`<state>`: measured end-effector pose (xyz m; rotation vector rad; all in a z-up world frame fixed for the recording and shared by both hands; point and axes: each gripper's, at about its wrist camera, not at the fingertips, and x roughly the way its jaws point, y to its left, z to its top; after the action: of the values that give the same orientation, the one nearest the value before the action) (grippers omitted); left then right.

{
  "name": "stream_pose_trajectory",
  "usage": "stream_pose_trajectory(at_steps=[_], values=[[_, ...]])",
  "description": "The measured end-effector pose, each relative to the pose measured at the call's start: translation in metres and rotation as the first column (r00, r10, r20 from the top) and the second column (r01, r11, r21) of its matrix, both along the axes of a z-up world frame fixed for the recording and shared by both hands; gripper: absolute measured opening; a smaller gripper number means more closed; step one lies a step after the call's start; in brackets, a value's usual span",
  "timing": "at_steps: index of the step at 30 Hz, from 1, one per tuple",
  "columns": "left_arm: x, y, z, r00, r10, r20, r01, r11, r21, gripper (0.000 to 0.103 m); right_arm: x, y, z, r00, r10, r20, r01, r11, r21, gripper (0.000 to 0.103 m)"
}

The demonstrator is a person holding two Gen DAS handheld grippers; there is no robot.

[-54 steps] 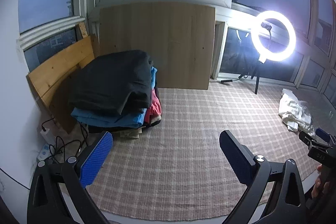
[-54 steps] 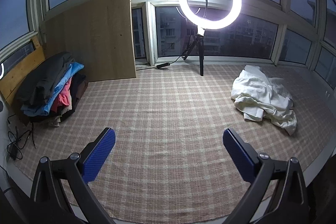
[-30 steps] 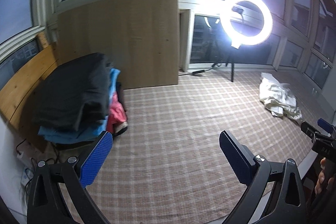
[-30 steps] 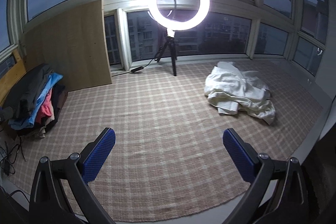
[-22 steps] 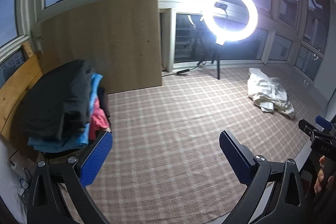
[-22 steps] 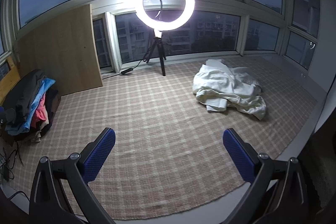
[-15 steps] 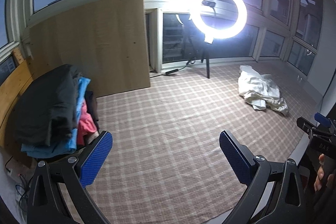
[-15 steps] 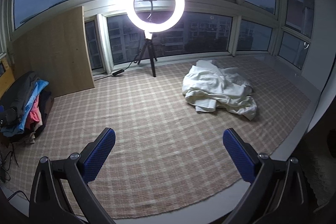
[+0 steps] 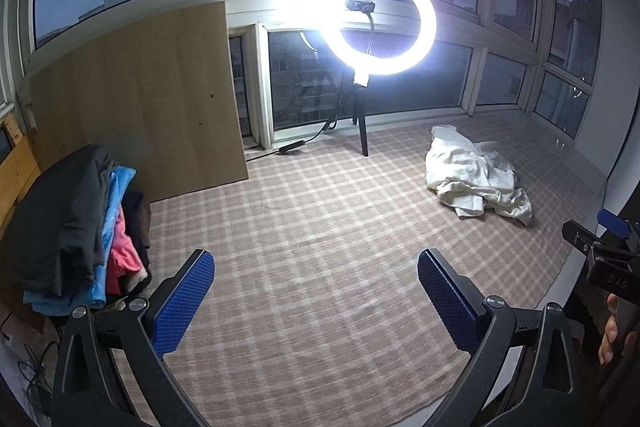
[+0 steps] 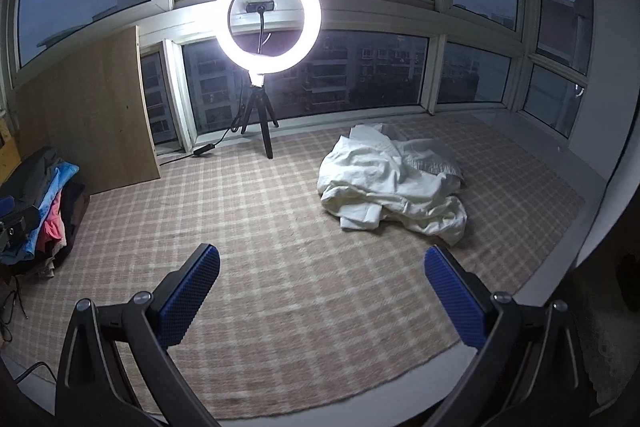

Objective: Fold clothes
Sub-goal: 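Carry both open grippers toward the crumpled white cloth on the carpet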

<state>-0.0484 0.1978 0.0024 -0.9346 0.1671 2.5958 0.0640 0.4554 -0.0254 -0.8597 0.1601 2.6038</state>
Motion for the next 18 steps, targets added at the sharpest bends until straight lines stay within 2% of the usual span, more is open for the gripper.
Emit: stream_pose_trajectory(at_steps=[9,14,18], values=[[-0.005,0.062,0.005,0.998,0.055,0.0,-0.055,0.998,0.005,0.102,-0.019,0.064,0.006,0.997,0.075,-0.013,-0.075,0.997,-0.008,0.103],[-0.009,0.098,0.01,0.997,0.07,-0.026,-0.071,0.997,-0.015,0.102,-0.027,0.104,0.01,0.995,0.091,-0.031,-0.091,0.996,0.002,0.103],[-0.02,0.121,0.016,0.996,0.082,-0.035,-0.083,0.997,-0.003,0.102,-0.036,0.135,0.014,0.993,0.113,-0.045,-0.113,0.993,0.018,0.103]])
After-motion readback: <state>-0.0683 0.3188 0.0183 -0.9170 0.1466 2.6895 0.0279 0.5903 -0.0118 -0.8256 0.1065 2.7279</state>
